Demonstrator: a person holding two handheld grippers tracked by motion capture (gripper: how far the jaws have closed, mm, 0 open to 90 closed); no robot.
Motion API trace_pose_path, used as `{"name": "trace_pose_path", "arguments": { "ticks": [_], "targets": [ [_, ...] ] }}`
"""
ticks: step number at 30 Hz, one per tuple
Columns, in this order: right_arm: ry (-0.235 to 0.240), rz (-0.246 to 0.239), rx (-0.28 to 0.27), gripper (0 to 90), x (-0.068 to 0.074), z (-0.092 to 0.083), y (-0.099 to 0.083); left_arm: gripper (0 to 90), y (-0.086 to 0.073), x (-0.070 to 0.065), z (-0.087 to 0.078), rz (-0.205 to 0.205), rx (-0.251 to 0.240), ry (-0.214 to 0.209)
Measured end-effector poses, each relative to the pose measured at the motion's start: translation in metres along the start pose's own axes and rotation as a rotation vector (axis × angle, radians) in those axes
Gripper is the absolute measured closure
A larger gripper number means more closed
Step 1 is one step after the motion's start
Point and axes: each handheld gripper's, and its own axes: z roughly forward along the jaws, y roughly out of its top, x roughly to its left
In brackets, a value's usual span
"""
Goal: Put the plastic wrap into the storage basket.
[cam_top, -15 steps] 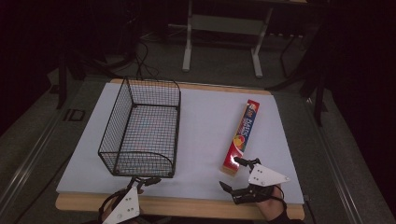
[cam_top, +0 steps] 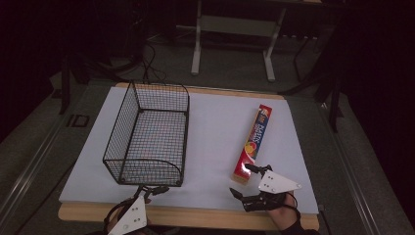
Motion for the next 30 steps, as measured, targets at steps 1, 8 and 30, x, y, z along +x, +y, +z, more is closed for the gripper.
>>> {"name": "trace_pose_path", "arguments": {
  "ticks": [1,8,30],
  "targets": [
    [0.000,0.000,0.000,14.5,0.000,0.000,0.000,0.1,0.000,0.000,0.000,0.002,0.000,0.001],
    [-0.072,0.016,-0.020,14.5,-0.011,0.000,0.010,0.1,0.000,0.000,0.001,0.000,0.000,0.002],
    [-0.366,0.171,0.089,10.8,-0.075,0.035,0.034,0.2,0.000,0.000,0.001,-0.004,0.001,0.007]
  ]
}}
